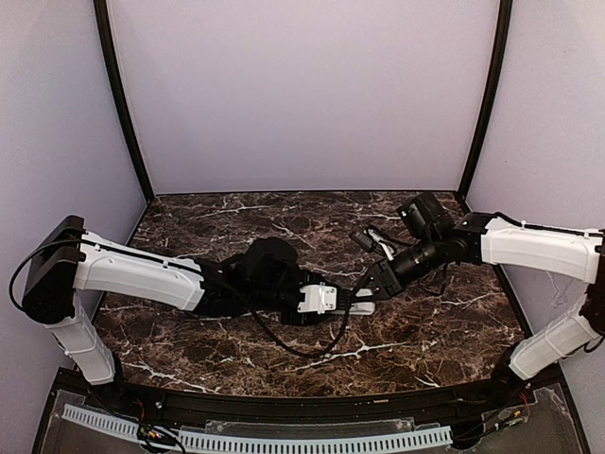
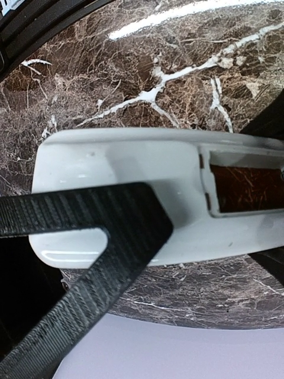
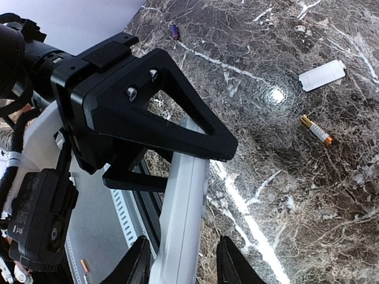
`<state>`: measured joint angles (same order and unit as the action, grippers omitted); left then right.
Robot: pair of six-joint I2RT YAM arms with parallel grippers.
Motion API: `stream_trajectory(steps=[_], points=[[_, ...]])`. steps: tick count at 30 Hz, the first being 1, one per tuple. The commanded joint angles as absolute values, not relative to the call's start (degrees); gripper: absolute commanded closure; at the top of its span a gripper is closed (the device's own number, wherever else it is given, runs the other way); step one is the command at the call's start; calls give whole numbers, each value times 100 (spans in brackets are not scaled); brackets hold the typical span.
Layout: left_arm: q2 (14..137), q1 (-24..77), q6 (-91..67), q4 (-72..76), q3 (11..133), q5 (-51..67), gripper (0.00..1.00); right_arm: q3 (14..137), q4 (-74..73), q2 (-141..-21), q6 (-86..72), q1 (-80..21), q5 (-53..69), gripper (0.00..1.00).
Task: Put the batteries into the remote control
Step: Pass from the left arm to the right
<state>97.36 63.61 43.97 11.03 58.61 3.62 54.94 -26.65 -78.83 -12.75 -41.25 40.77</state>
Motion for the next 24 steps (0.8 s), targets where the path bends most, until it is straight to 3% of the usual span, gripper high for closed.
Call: stream_trajectory(steps=[1,12,17,20,24], points=[[9696,6381,4431,948,6110,363,71,5701,-2948,-8024,-1070,-4231,3739,64],[9818,6381,4472,898,6250,287,72,5765,-3144,-8262,-936,-4393,3634,66],[9824,6381,4524,909,6256,234,70,5800,-3152,-8282,-937,-4394,3718,87],[9833,6381,4387,999,6238,133,57,5804,-3112,-8230,-1005,-4349,3798,100],[9665,6376,4052,1507,6004,71,30,5683,-2971,-8058,-1150,-4076,3936,100]])
